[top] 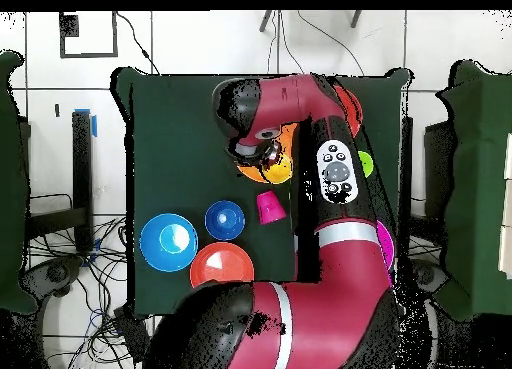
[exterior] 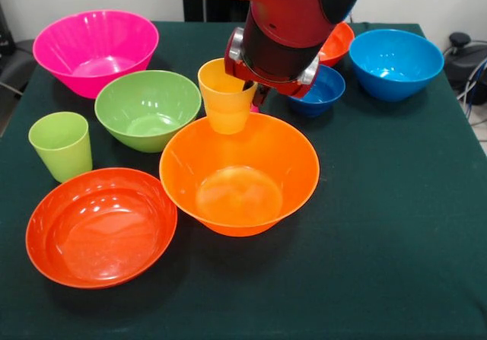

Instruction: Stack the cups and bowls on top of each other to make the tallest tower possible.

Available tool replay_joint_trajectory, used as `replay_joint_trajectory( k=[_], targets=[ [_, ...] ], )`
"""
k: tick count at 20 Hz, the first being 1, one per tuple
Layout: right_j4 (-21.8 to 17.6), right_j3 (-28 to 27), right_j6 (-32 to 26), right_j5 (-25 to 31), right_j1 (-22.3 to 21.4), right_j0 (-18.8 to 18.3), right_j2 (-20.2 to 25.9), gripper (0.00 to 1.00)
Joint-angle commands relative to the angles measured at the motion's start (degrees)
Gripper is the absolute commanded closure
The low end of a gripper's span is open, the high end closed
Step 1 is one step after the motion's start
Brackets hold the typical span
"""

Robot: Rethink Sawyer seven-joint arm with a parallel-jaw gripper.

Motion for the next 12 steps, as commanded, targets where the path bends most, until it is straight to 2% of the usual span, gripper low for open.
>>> replay_joint_trajectory(
  k=[1,12],
  targets=[
    [-0.8,2.9,-10.6,-4.9,2.2,1.2,4.0,1.00],
    [-1.5,-0.3,-9.9,-4.9,4.1,2.3,4.0,1.00]
  ],
)
